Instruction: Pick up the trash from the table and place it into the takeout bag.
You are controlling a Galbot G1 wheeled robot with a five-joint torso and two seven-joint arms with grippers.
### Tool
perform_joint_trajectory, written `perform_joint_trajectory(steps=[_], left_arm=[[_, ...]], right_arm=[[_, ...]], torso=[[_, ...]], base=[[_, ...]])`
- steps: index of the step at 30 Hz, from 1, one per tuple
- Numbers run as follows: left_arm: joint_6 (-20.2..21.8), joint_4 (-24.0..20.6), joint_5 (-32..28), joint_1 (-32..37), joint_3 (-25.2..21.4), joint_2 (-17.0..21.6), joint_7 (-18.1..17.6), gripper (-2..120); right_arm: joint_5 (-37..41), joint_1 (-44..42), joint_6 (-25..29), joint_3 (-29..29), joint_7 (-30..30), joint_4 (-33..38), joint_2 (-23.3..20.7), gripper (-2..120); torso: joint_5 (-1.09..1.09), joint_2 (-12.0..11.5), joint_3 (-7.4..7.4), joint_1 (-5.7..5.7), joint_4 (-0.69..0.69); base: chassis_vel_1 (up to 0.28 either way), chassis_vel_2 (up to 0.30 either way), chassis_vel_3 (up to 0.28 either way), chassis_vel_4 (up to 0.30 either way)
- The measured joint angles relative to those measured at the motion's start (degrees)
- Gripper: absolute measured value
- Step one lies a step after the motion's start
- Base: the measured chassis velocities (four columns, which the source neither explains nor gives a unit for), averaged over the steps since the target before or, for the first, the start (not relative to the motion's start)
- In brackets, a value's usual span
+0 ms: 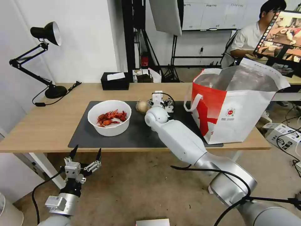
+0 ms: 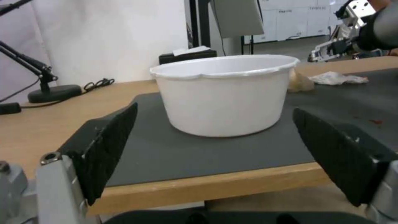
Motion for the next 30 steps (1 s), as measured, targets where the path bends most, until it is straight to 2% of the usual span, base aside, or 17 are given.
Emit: perform_joint_trajectory(steps=[30], left_arm=[[-0.5,0.2,0.7,0.0,0.8,-0.7,0.1,100]], right_arm=[[1.7,-2.7,-1.5,0.9,-1.7,-0.4,-1.2,100]], torso=[[0.00,0.0,0.00,0.00,0.01]], base=[[0.000,0.000,0.000,0.000]])
